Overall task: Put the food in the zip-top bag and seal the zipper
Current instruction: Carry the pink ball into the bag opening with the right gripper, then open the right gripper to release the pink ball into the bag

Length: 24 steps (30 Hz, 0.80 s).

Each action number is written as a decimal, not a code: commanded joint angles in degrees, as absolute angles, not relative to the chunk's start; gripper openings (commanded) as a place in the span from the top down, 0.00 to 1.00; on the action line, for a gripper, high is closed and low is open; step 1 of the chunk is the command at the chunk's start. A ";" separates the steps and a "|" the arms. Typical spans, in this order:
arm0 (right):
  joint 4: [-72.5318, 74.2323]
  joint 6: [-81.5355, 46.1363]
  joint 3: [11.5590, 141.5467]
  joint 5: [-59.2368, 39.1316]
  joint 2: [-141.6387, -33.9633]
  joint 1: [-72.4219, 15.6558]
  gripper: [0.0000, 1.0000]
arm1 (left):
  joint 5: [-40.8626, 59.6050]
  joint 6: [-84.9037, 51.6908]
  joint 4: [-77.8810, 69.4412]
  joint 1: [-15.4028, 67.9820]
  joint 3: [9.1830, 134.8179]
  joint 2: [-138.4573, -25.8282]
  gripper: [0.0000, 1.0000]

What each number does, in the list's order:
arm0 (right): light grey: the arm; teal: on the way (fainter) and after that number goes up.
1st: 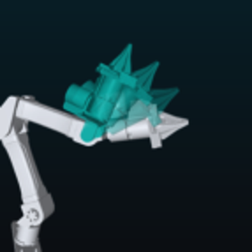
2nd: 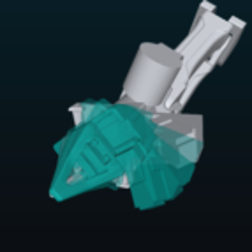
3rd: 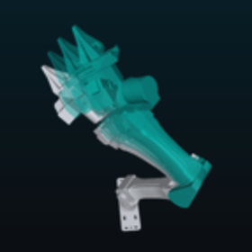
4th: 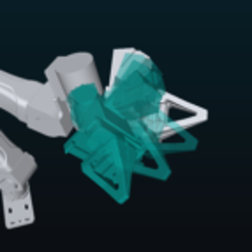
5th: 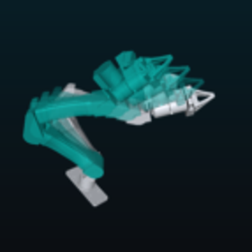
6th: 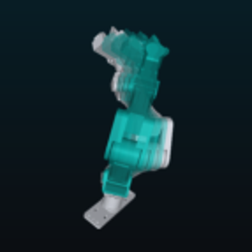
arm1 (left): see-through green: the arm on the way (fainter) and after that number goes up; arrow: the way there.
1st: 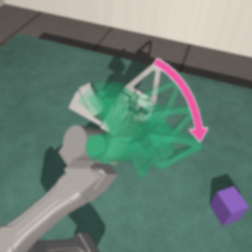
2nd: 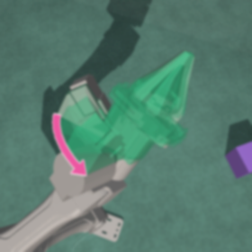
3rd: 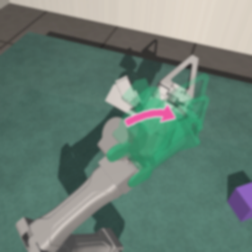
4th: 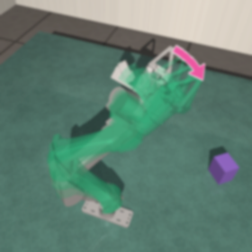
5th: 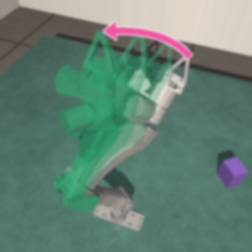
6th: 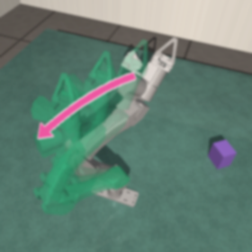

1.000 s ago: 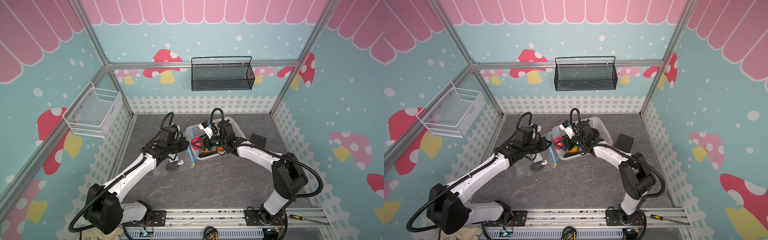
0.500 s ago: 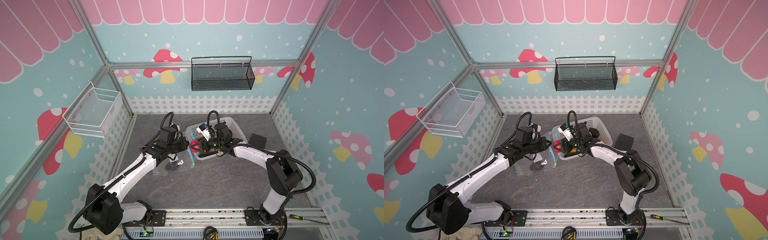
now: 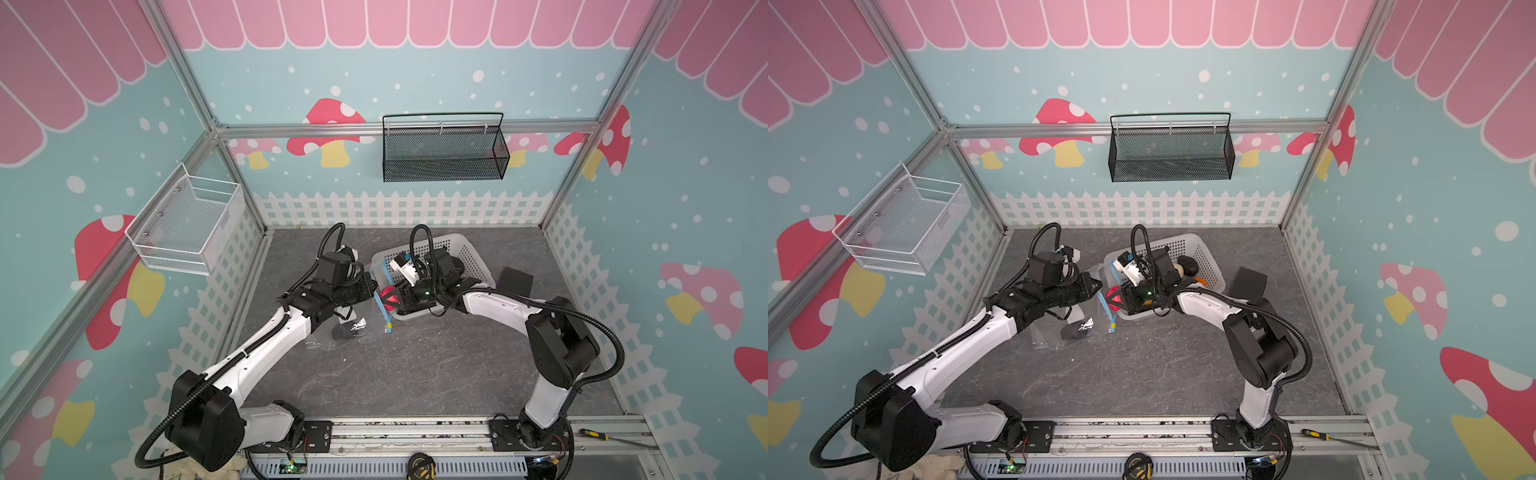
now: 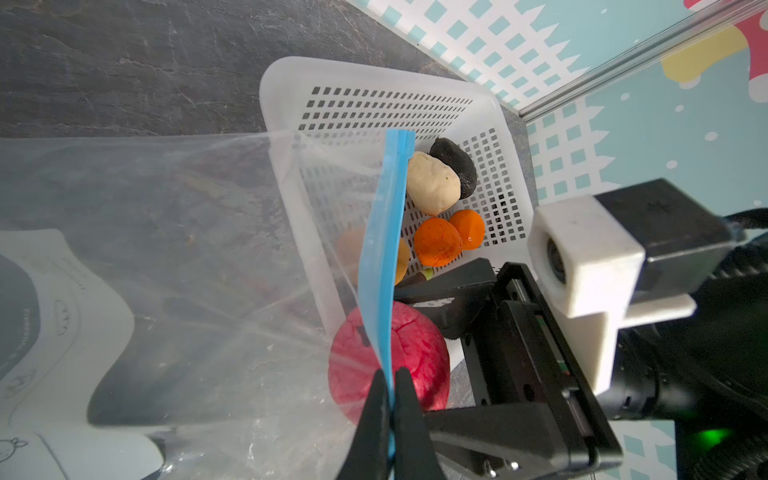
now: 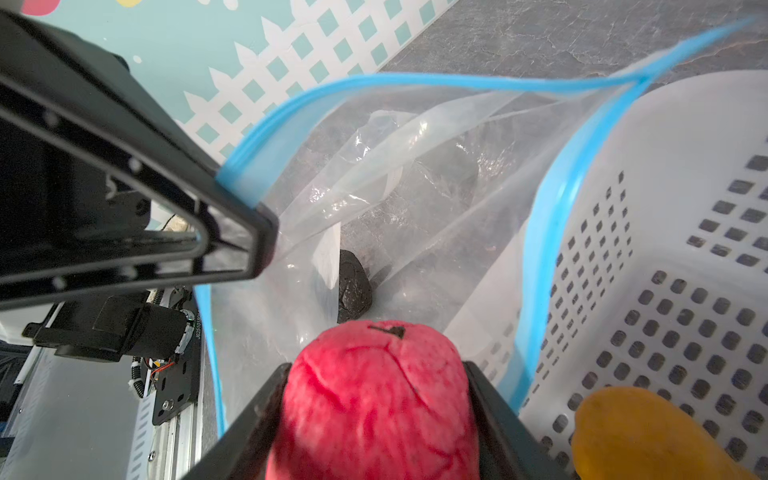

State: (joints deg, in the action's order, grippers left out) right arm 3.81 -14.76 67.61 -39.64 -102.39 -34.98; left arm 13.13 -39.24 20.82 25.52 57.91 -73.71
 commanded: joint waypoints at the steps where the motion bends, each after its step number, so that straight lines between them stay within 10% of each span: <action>1: 2.26 -13.11 69.69 -39.57 -104.12 -35.55 0.61 | 13.71 -39.70 20.40 25.05 59.77 -72.38 1.00; 24: 0.61 -12.22 71.78 -37.88 -104.06 -35.87 0.24 | 13.50 -39.73 20.15 24.70 59.13 -72.05 1.00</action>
State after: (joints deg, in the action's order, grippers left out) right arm 1.30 -13.28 70.26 -37.98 -103.18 -35.42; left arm 13.13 -39.24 20.78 25.12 58.15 -73.28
